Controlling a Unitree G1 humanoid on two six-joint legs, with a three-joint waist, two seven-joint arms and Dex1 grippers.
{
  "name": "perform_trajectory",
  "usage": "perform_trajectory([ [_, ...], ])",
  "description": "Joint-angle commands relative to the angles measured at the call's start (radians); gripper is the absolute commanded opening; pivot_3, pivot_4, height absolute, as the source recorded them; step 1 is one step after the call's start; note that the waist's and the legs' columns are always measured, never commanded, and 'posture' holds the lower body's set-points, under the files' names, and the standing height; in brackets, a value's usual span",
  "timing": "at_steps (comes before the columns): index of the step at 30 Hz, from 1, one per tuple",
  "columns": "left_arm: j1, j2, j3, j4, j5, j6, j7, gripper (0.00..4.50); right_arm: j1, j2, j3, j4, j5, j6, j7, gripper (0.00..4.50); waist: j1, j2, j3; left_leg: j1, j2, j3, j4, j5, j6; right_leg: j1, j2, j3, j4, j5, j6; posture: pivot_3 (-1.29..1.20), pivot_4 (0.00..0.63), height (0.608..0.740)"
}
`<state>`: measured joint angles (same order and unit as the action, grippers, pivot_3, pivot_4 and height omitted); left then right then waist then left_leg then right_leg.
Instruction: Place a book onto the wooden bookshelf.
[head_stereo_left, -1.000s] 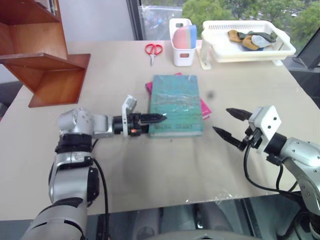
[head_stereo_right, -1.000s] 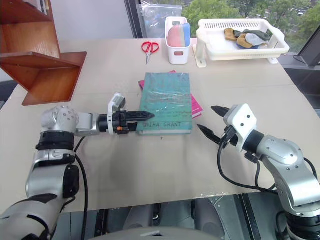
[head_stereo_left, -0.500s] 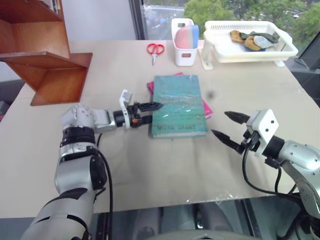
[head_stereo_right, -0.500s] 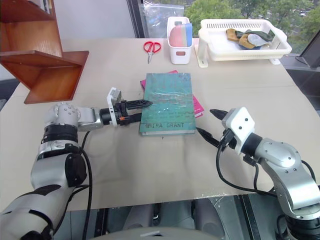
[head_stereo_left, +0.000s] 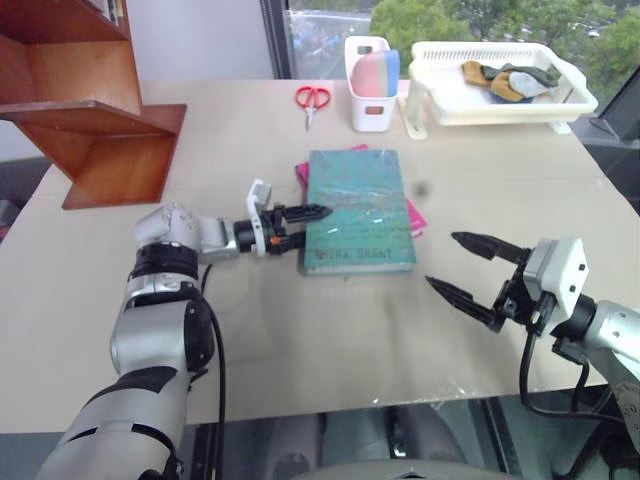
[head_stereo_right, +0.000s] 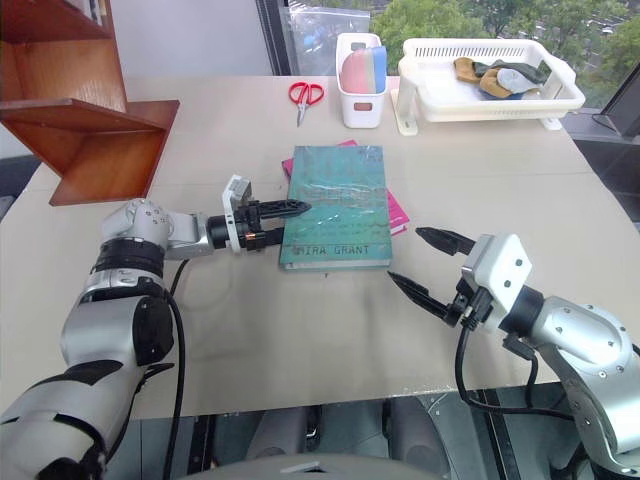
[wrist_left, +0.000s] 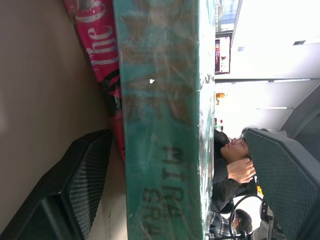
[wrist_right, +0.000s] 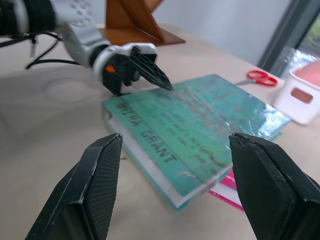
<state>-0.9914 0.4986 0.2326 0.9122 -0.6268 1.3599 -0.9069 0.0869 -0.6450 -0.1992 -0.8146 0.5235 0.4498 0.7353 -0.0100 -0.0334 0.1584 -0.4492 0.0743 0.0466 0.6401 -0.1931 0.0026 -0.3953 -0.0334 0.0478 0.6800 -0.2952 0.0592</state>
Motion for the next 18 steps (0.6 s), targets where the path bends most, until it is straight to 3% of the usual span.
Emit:
perform_trajectory([
  [1,-0.044,0.014,-0.002,0.014,0.01,-0.02,-0.039,4.5,0.014,-0.022,-0.041,-0.048,0.028,-0.03,0.012,3.48,0.0,0.0,0.0,0.0,0.0,0.0,0.0,0.0,0.0,0.0,0.0,0.0,0.0,0.0,0.0,0.0,0.15,0.74],
  [2,-0.048,0.011,-0.003,0.021,0.014,-0.025,-0.045,4.08,0.02,-0.032,-0.054,-0.043,0.026,-0.035,0.018,3.52,0.0,0.0,0.0,0.0,0.0,0.0,0.0,0.0,0.0,0.0,0.0,0.0,0.0,0.0,0.0,0.0,0.15,0.74],
  [4,-0.054,0.006,-0.007,0.032,0.022,-0.035,-0.054,3.76,0.028,-0.046,-0.068,-0.031,0.02,-0.045,0.027,3.52,0.0,0.0,0.0,0.0,0.0,0.0,0.0,0.0,0.0,0.0,0.0,0.0,0.0,0.0,0.0,0.0,0.15,0.74],
  [6,-0.058,0.002,-0.009,0.037,0.025,-0.034,-0.064,2.73,0.033,-0.054,-0.067,-0.026,0.019,-0.05,0.027,3.52,0.0,0.0,0.0,0.0,0.0,-0.001,0.001,0.0,0.0,0.001,0.0,0.0,0.0,0.0,0.0,0.0,0.15,0.74],
  [11,-0.064,0.008,0.002,0.046,0.028,-0.016,-0.089,0.91,0.023,-0.058,-0.037,-0.031,0.009,-0.038,0.006,3.52,0.0,0.0,0.0,0.0,0.0,-0.002,0.001,0.0,0.0,0.001,0.0,-0.002,0.0,0.0,0.0,0.0,0.15,0.74],
  [18,-0.031,0.04,0.069,-0.033,-0.023,0.079,-0.074,0.66,-0.013,-0.063,0.0,-0.008,-0.005,-0.038,0.002,3.52,-0.002,0.0,0.0,0.0,0.0,-0.002,0.003,0.0,0.0,0.002,0.0,-0.002,0.001,0.0,0.0,0.0,0.15,0.74],
])
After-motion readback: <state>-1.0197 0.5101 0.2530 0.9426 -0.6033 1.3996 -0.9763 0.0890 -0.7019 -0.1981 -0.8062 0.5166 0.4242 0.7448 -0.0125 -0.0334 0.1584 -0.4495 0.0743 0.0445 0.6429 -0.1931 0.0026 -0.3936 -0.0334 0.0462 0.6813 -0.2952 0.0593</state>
